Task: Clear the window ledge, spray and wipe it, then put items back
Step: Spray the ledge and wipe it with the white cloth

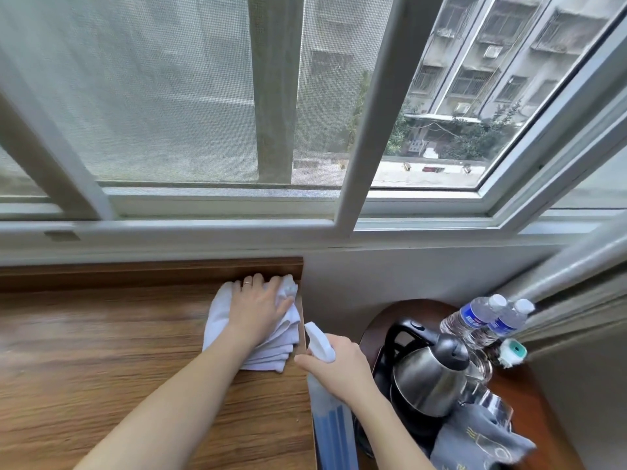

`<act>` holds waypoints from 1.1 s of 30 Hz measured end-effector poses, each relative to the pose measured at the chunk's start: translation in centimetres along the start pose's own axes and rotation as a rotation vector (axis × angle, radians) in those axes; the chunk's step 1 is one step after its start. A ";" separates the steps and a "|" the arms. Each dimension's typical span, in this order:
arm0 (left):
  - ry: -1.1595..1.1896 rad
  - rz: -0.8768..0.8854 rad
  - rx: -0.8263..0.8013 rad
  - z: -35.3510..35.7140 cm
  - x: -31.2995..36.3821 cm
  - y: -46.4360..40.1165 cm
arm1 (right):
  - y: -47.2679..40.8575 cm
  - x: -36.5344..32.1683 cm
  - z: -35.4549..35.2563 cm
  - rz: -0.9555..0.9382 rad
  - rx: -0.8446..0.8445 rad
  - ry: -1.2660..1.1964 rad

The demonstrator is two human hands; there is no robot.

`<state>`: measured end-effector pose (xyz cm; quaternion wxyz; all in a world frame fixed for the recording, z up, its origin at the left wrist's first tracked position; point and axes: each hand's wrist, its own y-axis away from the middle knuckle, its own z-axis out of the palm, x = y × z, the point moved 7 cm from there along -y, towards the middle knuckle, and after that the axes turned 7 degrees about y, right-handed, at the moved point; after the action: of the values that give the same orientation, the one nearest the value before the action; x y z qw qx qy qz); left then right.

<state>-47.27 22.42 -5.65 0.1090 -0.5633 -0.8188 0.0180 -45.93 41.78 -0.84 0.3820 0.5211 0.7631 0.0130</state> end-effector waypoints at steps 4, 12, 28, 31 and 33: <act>0.012 0.021 -0.005 0.1 -0.1 0.4 | -0.3 0.2 -0.3 0.005 0.008 0.000; 0.063 0.078 0.044 -0.2 1.3 5.9 | -0.8 1.3 -0.3 0.052 0.087 -0.020; 0.035 0.020 0.022 0.0 1.0 2.0 | 0.3 0.8 0.3 -0.014 0.074 -0.010; 0.025 0.000 -0.010 0.3 0.9 0.7 | 0.7 0.8 0.1 -0.027 0.089 0.009; 0.020 0.000 -0.022 0.2 1.1 0.7 | 1.0 0.9 -0.2 -0.025 0.100 0.019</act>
<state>-47.04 23.68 -5.81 0.1109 -0.5648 -0.8177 0.0034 -45.42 43.02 -0.77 0.3484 0.5299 0.7728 -0.0251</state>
